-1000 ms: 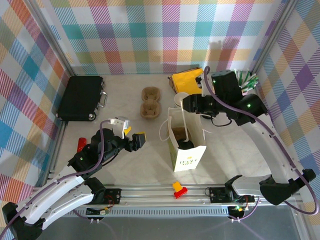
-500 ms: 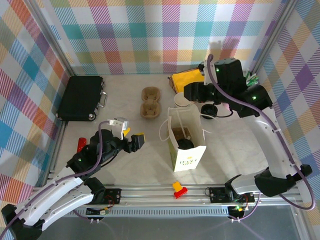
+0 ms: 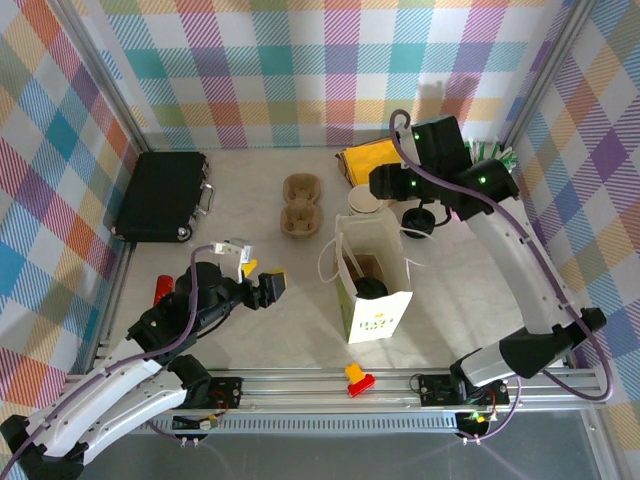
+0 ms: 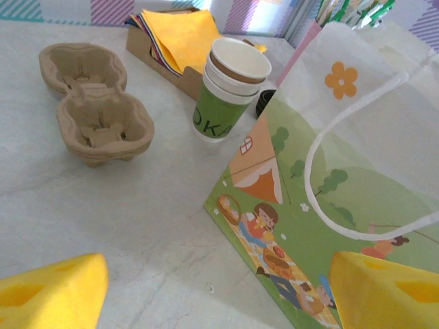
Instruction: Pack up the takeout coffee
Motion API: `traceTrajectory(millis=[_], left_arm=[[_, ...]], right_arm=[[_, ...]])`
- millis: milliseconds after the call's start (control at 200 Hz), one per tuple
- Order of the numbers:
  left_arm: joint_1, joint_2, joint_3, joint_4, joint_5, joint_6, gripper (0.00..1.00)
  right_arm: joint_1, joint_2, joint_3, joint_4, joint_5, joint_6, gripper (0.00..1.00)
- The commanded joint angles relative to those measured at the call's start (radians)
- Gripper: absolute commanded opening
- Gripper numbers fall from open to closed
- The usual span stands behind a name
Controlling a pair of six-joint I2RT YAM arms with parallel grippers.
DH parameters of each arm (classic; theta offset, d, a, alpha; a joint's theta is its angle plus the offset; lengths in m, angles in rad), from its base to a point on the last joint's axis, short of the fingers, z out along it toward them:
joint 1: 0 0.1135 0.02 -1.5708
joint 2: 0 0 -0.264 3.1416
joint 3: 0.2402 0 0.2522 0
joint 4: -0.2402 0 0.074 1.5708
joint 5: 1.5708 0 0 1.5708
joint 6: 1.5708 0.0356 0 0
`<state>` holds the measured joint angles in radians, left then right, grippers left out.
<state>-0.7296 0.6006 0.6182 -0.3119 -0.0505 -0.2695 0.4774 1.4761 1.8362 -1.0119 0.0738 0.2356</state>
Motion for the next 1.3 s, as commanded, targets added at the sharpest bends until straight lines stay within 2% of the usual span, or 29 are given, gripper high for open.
traceTrajectory(millis=[0,115,290,455,620,895,1295], left_arm=[[0.012,0.006,0.033,-0.020,0.018,-0.002,0.84],[0.012,0.031,0.046,-0.014,0.001,0.021,0.84],[0.012,0.073,0.069,0.019,-0.051,0.049,0.84],[0.012,0.067,0.052,0.093,-0.079,0.059,0.84],[0.012,0.042,0.066,0.067,-0.111,0.064,0.84],[0.012,0.016,0.060,0.055,-0.139,0.058,0.84],[0.013,0.067,0.072,0.078,-0.133,0.051,0.83]], right_arm=[[-0.085,0.053,0.044,0.032,0.073,-0.033,0.58],[-0.170,0.131,0.083,0.073,0.064,-0.031,0.59],[-0.223,0.254,0.123,0.170,0.066,-0.054,0.60],[-0.232,0.384,0.154,0.254,0.076,-0.087,0.61],[-0.230,0.519,0.200,0.296,0.093,-0.092,0.61],[-0.233,0.752,0.355,0.273,0.096,-0.101,0.62],[-0.253,0.903,0.421,0.335,0.079,-0.110,0.64]])
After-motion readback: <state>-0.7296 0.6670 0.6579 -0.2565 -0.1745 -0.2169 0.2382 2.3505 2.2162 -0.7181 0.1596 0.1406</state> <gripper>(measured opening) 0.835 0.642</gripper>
